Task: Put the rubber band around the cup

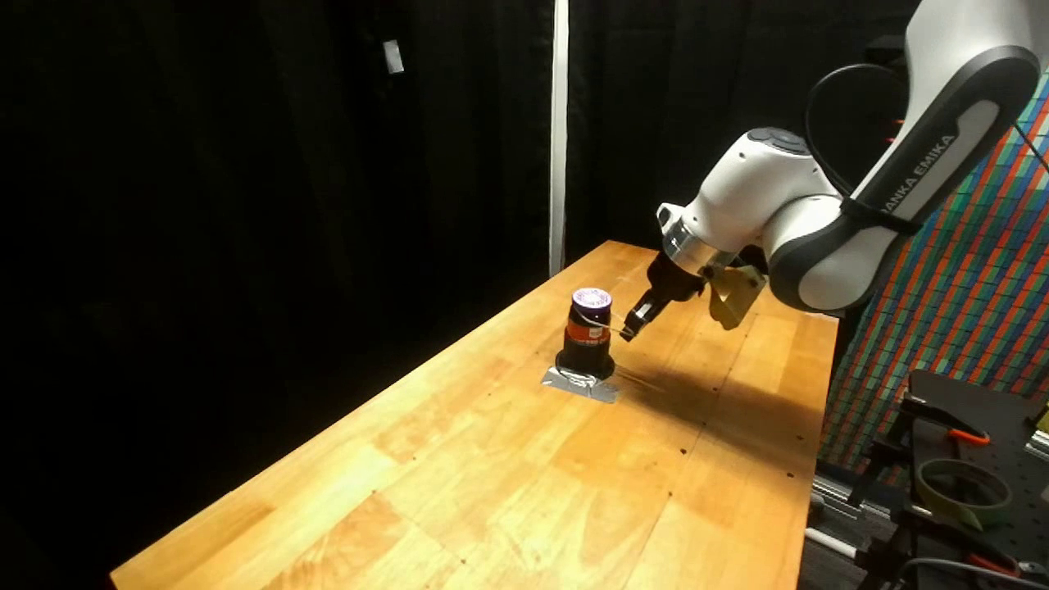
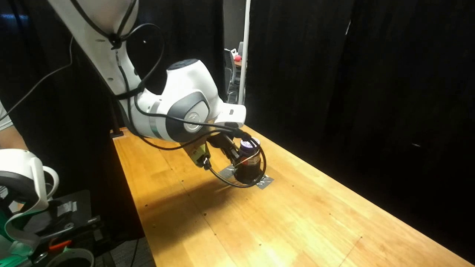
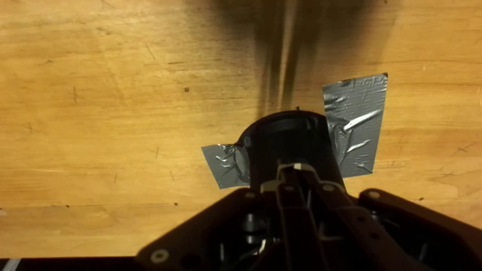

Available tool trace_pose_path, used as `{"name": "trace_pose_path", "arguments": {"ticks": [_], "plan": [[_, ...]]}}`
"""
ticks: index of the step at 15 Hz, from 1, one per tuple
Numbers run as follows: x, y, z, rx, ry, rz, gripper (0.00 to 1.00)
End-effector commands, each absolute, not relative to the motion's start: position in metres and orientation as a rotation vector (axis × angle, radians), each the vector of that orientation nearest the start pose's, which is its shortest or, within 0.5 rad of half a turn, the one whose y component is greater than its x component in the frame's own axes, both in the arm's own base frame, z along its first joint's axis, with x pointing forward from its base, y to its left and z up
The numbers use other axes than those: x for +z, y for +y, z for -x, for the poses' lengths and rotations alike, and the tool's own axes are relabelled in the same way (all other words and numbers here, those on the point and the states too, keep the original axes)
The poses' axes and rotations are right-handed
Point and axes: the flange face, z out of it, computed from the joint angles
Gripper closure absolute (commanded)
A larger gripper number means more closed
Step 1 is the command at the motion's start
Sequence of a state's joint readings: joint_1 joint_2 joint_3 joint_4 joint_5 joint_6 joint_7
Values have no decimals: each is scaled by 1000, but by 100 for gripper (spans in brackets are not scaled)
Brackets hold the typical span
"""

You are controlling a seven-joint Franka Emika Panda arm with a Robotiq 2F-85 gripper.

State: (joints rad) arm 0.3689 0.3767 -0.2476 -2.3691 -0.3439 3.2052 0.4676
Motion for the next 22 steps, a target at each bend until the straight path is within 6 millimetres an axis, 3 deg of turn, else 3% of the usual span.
{"name": "trace_pose_path", "arguments": {"ticks": [1, 2, 4, 11, 16, 18, 19, 22], "plan": [[233, 79, -504, -973, -56, 2950, 99], [234, 74, -499, -1041, -55, 2925, 92], [235, 70, -486, -1150, -45, 2876, 91], [221, 96, -439, -1315, -32, 2673, 99], [220, 91, -423, -1492, 11, 2497, 97], [217, 86, -421, -1572, 39, 2446, 97], [243, 89, -447, -1579, 44, 2441, 96], [257, 88, -465, -1618, 67, 2406, 93]]}}
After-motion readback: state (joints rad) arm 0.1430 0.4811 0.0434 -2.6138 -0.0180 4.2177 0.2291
